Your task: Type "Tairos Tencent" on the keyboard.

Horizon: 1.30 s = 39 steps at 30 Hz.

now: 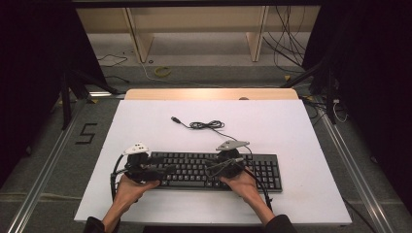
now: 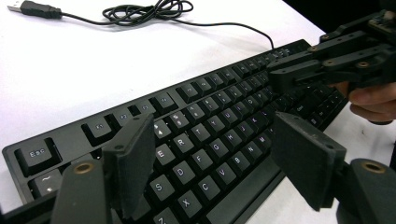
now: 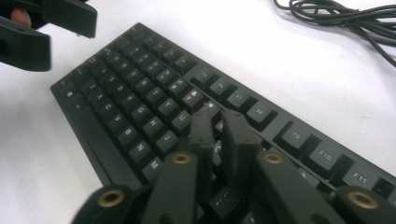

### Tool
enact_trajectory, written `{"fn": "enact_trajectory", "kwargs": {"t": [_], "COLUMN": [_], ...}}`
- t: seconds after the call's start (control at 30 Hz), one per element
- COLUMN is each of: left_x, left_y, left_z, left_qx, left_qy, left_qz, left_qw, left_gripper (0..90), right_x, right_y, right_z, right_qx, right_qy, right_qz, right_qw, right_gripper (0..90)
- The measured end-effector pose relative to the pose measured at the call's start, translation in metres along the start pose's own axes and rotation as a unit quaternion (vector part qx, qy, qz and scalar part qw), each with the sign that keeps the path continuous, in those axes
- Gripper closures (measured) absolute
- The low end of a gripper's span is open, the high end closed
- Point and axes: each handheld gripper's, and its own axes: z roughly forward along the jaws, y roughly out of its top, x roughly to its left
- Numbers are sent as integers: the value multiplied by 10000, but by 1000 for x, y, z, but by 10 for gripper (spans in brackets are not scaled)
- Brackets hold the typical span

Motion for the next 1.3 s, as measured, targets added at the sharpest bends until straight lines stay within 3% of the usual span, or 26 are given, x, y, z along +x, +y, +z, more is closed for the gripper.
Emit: {"fn": "enact_trajectory", "kwargs": {"t": [0.13,0.43,1.03,1.2,1.3], "left_x": [-1,-2,-2,-1,0], "left_y": [-2,-5,-11,-11,-11], "left_z": [-1,-5,-8,-9,-9], "left_qx": [-45,-98,-106,-94,-87], "left_qy": [-26,-9,9,36,58], "left_qz": [21,99,107,102,91], "left_qw": [10000,9999,9999,9999,9999], "left_gripper": [285,262,253,254,255], "right_x": [2,2,4,8,8], "right_y": [1,2,-1,-2,-1], "right_z": [6,16,24,27,26], "right_qx": [117,313,437,503,512], "right_qy": [-28,-84,-102,-250,-221], "right_qz": [-52,-65,-74,-176,-86], "right_qw": [9999,9995,9990,9983,9984], "right_gripper": [900,900,900,900,900]}}
